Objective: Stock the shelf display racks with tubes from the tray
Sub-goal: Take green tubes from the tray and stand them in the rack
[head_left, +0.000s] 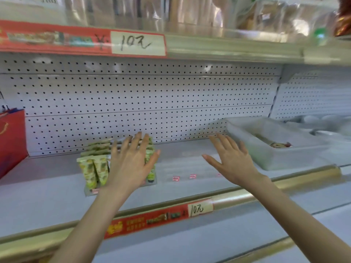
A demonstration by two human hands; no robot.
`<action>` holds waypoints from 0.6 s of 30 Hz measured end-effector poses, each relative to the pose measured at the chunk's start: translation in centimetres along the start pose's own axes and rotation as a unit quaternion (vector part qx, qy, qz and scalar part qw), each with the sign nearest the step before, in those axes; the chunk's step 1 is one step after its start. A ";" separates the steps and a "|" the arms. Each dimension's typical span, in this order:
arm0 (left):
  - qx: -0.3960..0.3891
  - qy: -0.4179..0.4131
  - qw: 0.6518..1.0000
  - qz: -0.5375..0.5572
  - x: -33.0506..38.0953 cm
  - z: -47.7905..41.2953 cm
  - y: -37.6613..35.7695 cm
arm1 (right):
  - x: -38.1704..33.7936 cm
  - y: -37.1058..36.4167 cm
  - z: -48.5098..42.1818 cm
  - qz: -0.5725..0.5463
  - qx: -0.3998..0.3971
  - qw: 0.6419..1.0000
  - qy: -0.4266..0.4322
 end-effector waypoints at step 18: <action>-0.045 0.009 0.999 0.021 13.1 0.2 -3.6 | 13.2 -1.4 2.8 -0.013 -0.043 0.999 -0.010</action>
Point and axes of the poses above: each hand's wrist, its own z-axis away from the middle knuckle, its own y-axis out of the back of the hand, x = y × z, the point moved 8 cm from there along -z, towards the middle knuckle, and after that the axes turned 2 degrees about y, right-handed, at the moved point
